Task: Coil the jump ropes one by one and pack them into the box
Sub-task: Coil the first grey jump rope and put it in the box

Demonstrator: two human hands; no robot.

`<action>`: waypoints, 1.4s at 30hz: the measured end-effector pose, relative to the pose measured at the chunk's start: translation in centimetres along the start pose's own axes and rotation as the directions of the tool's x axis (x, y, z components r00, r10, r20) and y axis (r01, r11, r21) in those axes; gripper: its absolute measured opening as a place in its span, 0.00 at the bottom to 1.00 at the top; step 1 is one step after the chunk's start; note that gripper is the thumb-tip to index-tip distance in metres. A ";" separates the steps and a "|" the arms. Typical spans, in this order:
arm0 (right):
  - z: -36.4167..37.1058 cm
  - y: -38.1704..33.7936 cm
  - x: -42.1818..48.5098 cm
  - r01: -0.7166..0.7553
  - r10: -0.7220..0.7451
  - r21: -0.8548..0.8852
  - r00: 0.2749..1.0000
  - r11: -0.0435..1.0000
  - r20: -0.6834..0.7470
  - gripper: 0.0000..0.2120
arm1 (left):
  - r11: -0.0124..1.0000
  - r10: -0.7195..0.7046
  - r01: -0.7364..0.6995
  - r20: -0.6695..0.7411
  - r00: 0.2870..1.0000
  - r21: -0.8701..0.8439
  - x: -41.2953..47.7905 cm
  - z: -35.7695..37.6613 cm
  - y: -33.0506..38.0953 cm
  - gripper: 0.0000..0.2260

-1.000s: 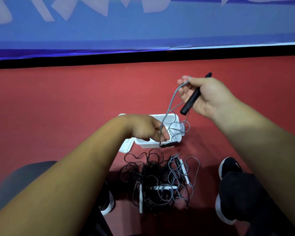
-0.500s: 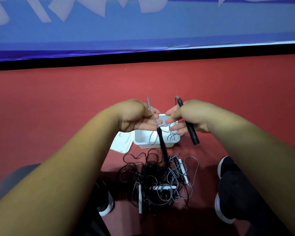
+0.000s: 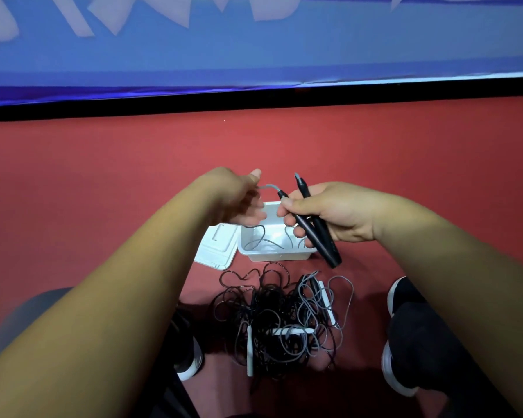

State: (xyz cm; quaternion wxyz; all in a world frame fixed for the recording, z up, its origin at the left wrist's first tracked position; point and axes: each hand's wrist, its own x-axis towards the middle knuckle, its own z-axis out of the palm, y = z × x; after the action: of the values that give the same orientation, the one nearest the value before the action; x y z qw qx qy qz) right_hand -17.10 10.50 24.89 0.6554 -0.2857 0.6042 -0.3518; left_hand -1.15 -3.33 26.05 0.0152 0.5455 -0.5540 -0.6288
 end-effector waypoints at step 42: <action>0.2 -0.8 0.3 0.084 -0.535 -0.737 0.743 0.671 -0.402 0.04 | 0.870 0.491 -0.493 0.073 0.868 -0.001 -1.1 0.2 1.7 0.04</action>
State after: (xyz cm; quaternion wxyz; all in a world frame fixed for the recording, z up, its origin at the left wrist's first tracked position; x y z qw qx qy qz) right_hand -16.98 9.82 25.38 0.2091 -0.4837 0.7992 -0.2892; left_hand -1.87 -3.13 27.98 0.1505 0.3640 -0.6802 -0.6182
